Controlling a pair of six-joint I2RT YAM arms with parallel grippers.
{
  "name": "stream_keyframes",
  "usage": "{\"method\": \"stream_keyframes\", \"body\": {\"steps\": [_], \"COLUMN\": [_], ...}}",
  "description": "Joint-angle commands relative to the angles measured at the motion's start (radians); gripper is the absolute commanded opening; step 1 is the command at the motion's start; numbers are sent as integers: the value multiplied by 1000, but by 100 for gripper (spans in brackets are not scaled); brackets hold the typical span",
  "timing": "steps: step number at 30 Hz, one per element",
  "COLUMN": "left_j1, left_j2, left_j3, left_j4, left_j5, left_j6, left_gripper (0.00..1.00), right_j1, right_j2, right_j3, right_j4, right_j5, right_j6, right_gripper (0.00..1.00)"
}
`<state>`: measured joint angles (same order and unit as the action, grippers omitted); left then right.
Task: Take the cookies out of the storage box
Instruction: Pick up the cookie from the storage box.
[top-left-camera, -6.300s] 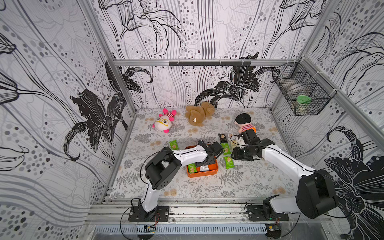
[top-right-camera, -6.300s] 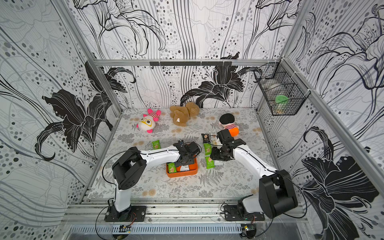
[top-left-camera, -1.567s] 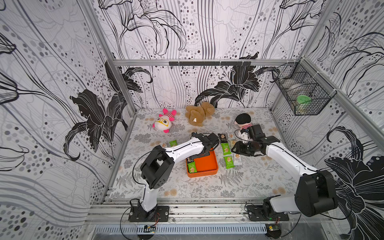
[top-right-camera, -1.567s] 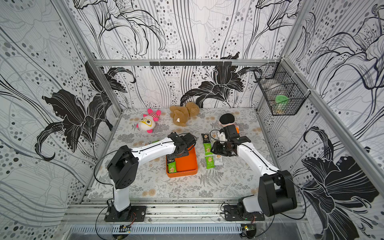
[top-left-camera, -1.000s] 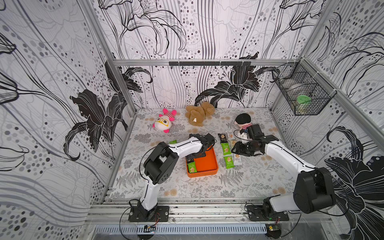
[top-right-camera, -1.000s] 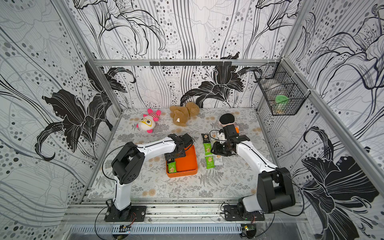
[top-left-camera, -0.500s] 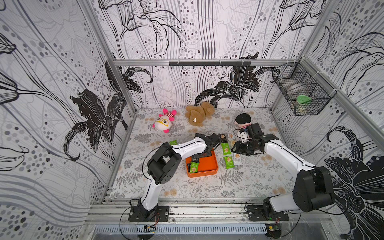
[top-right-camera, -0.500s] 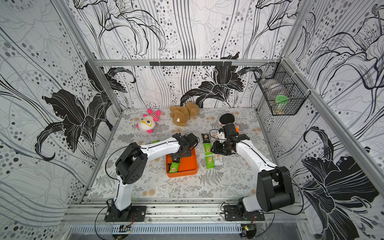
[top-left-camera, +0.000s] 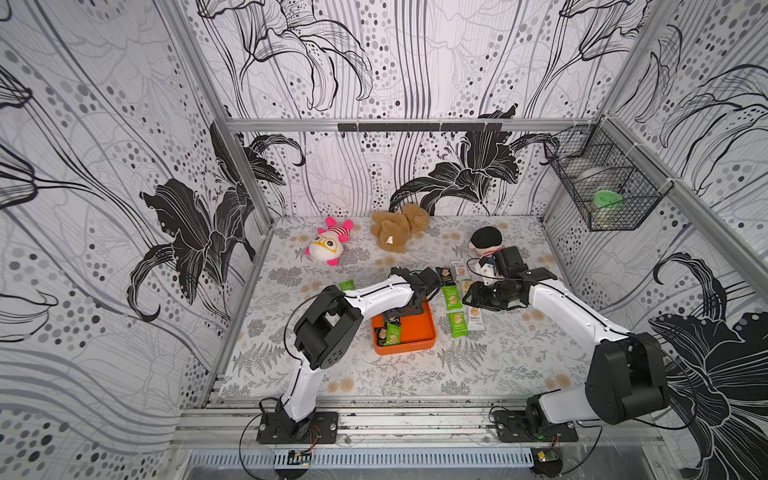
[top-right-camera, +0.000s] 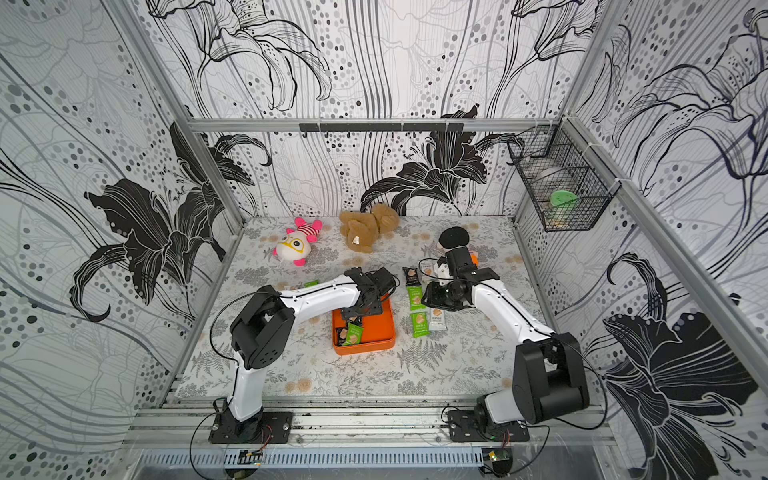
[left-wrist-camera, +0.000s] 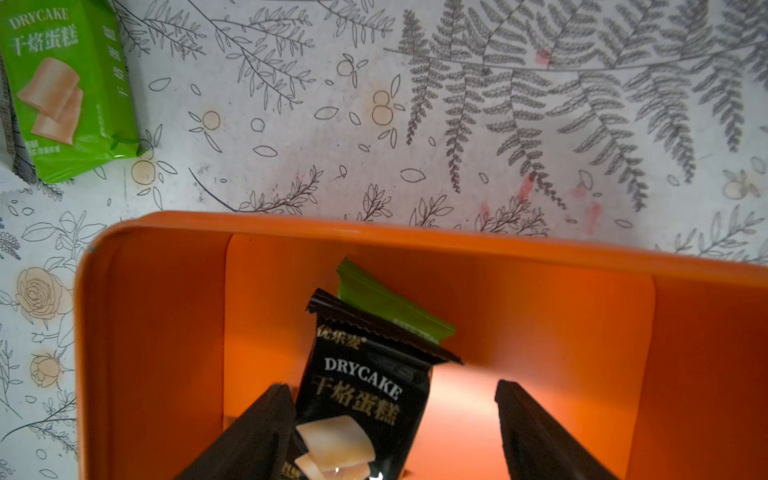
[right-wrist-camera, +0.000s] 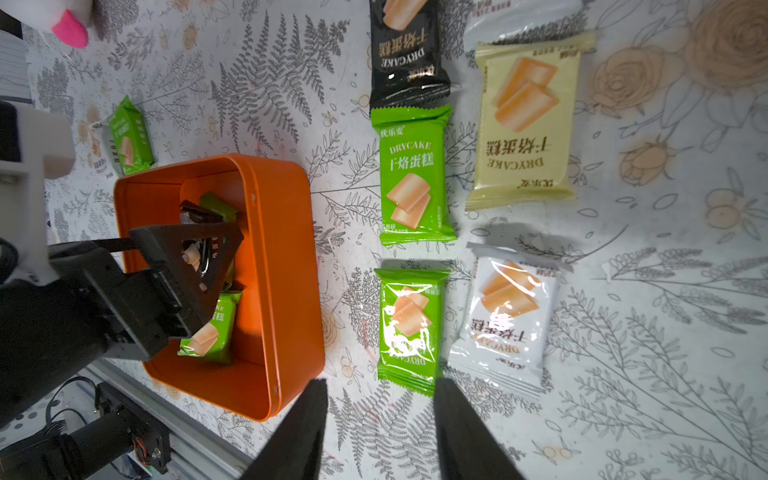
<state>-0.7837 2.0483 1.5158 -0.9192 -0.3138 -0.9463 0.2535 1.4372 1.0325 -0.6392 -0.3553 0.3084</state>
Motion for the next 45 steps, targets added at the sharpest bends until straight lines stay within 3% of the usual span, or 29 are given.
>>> {"method": "stream_keyframes", "body": {"steps": [1,9,21,28,31,45], "left_j1": [16,46,59,65,65,69], "left_j2": [-39,-63,-62,-83,-92,-130], "left_j3": [-28,-65,-85,-151,-158,-95], "left_j4": [42,81,128,182,185,143], "left_j5": [14,26,44,79,77,63], "left_j6": [42,66,108,97,95,103], "left_gripper": [81,78,59,59,54,47], "right_j1": [-6,-5,-5,-5,-6,-5], "right_j2": [7,19,20,16,14,9], "right_j3": [17,28,32,34,37,52], "right_j4": [-25,-25,-44,-48,-50,-62], "right_j5": [10,12,52,59,61,61], "right_j6": [-4,7,27,33,35,39], "right_gripper": [47,47,47,47,47,47]}}
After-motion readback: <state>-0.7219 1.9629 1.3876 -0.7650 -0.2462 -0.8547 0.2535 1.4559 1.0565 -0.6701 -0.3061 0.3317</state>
